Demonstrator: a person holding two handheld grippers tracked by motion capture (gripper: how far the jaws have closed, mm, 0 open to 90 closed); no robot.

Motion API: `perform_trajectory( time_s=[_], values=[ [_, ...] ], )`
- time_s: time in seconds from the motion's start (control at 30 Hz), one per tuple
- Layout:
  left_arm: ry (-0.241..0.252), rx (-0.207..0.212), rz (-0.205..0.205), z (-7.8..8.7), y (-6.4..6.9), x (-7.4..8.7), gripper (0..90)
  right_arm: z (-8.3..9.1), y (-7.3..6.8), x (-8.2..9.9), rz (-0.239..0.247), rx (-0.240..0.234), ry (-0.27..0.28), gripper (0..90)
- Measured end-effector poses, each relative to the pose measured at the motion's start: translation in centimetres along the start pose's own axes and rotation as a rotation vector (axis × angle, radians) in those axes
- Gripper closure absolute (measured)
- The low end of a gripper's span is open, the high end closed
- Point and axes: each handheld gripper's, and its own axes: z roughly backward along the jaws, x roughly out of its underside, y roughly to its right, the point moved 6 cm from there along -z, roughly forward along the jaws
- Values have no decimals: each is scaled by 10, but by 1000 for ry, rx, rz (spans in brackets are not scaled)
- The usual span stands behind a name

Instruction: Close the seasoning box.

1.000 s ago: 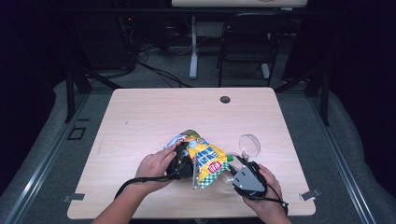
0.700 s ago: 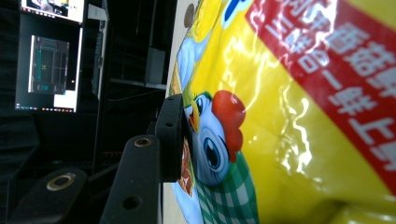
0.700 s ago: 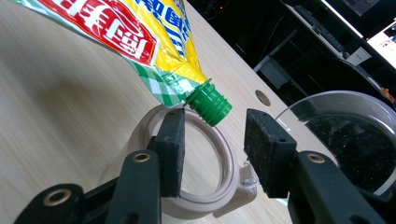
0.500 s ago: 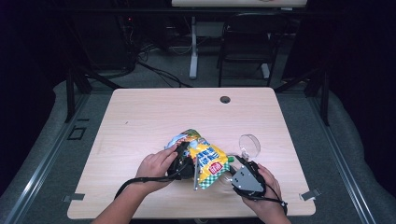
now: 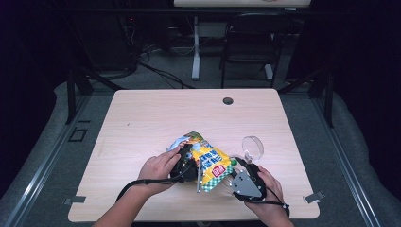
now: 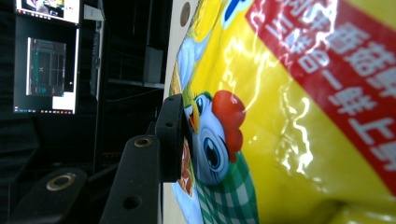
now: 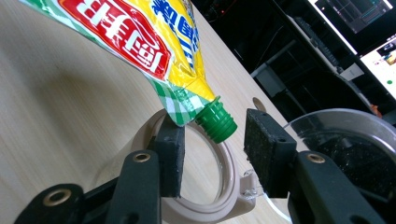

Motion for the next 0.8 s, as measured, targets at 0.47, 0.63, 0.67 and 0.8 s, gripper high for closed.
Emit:
perform_trajectory(
  time_s=[0.47, 0.63, 0.67, 0.8],
  values=[
    [-12, 4, -14, -1, 0, -1, 634, -5, -5, -4, 60, -6, -19, 611],
    [-11, 7, -9, -2, 0, -1, 634, -6, -5, -3, 53, -10, -28, 629],
    [-12, 6, -11, -1, 0, -1, 634, -6, -5, -3, 55, -7, -31, 636],
    [-21, 3, -20, -1, -1, -1, 634, -7, -5, -2, 46, -11, -24, 651]
  ],
)
